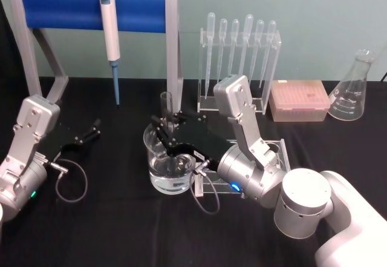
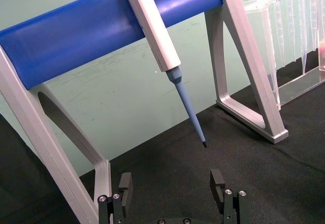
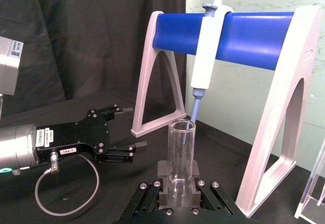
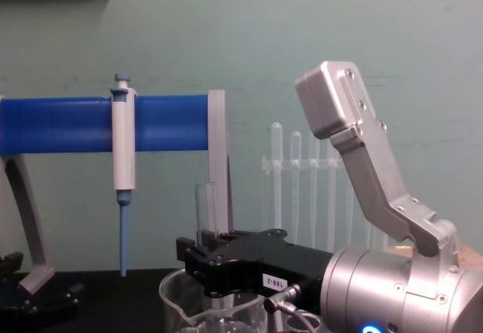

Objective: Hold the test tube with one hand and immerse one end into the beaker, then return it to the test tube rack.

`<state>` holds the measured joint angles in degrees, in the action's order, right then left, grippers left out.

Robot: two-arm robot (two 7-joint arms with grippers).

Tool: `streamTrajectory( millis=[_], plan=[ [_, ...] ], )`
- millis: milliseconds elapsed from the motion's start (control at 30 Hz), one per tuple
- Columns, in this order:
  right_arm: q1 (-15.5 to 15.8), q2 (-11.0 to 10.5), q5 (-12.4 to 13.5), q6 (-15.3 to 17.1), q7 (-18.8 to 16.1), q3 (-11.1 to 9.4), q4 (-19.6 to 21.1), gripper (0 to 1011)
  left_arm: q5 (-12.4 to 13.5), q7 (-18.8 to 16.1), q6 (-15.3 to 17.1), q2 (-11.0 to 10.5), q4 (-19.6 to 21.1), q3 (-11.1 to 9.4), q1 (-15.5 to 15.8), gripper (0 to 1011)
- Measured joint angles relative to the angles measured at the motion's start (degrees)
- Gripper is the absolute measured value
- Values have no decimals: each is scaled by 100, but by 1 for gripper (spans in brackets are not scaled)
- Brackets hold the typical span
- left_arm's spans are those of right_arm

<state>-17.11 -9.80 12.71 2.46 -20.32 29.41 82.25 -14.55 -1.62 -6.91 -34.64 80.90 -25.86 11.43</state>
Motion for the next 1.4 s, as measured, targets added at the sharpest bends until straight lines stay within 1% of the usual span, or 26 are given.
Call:
streamTrajectory(
  millis=[1400],
  plan=[
    [0, 0, 0, 0, 0, 0, 0, 225, 0, 0, 0, 0, 0, 0, 0, 1000]
  ],
)
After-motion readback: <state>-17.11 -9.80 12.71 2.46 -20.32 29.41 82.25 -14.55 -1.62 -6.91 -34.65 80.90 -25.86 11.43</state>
